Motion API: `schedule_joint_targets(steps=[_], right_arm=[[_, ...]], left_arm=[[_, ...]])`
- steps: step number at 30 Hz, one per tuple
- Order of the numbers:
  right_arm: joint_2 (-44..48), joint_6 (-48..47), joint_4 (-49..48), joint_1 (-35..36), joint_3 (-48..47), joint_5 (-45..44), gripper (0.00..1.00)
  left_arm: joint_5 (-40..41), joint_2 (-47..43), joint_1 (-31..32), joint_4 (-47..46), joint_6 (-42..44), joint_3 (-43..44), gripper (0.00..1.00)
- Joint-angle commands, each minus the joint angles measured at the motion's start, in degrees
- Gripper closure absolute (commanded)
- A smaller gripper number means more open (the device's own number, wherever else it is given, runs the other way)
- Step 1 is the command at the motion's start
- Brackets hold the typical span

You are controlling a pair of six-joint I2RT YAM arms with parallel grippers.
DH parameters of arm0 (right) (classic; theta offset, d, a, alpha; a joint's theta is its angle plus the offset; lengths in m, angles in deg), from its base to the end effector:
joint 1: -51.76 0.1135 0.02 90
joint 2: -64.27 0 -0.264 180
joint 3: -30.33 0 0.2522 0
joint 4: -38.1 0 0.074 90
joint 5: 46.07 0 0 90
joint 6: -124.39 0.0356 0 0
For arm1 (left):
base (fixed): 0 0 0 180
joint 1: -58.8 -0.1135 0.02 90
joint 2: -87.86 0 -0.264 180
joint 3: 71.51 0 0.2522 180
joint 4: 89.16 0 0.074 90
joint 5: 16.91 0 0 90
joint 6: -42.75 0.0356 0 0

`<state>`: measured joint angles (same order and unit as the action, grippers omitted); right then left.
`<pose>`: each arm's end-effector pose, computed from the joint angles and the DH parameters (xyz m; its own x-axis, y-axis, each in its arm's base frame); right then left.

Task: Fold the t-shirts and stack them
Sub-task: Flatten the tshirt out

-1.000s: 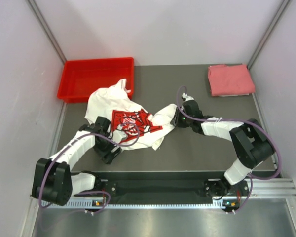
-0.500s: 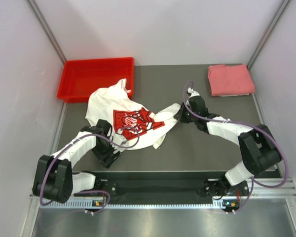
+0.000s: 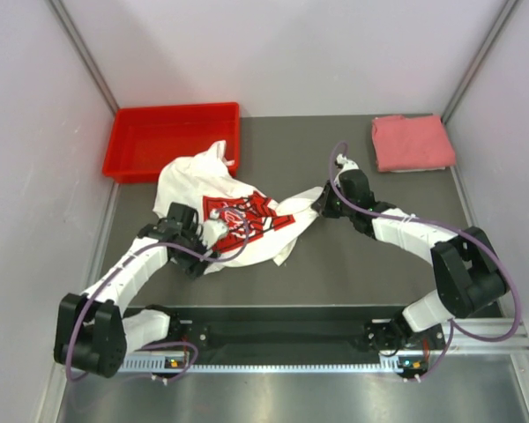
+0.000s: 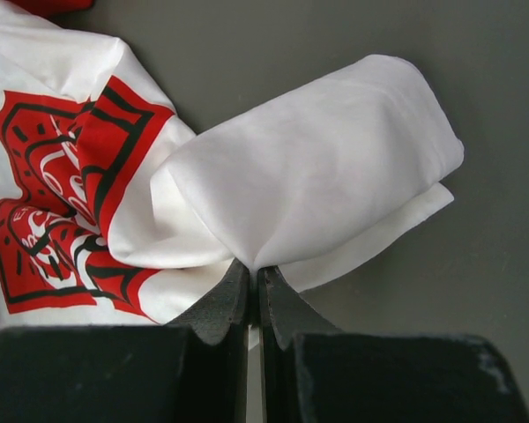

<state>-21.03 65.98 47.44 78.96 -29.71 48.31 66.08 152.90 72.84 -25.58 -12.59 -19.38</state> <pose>0.2803 0.1471 0.2068 -0.6982 0.2284 -0.6784 -0.1713 0.8669 0.4681 0.1735 -0.0479 0.1902 -0.6232 0.7377 -0.2596 0.7573 0.6522 0.0353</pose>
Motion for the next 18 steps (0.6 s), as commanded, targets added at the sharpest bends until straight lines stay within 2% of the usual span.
schedule_joint_targets(steps=[1, 2, 3, 4, 7, 12, 18], right_arm=[[1.8, -0.7, -0.9, -0.5, -1.1, -1.1, 1.0], [1.8, -0.8, -0.8, -0.4, -1.0, -1.2, 1.0], [2.0, -0.8, -0.7, -0.5, -1.0, -1.5, 1.0], [2.0, -0.9, -0.4, -0.4, -1.1, -1.4, 1.0], [2.2, -1.1, -0.2, -0.6, -1.0, -1.6, 1.0], [3.3, -1.4, 0.5, -0.6, -0.4, -2.6, 1.0], [4.2, -2.4, 1.5, -1.4, -0.7, -3.0, 1.0]], left_arm=[[-1.1, 0.4, 0.3, -32.2, 0.8, -0.2, 0.18], [6.9, 1.5, 0.3, -34.6, 0.1, -1.4, 0.18], [5.2, 1.8, 0.3, -35.7, 0.1, -2.1, 0.0], [5.1, 2.4, 0.4, -37.8, 0.6, -2.6, 0.33], [3.9, 4.0, 0.4, -39.2, 1.0, -3.1, 0.35], [-3.1, 2.8, 0.3, -26.9, 3.6, -0.8, 0.36], [-7.1, -0.8, 0.1, -12.3, 7.5, 2.1, 0.34]])
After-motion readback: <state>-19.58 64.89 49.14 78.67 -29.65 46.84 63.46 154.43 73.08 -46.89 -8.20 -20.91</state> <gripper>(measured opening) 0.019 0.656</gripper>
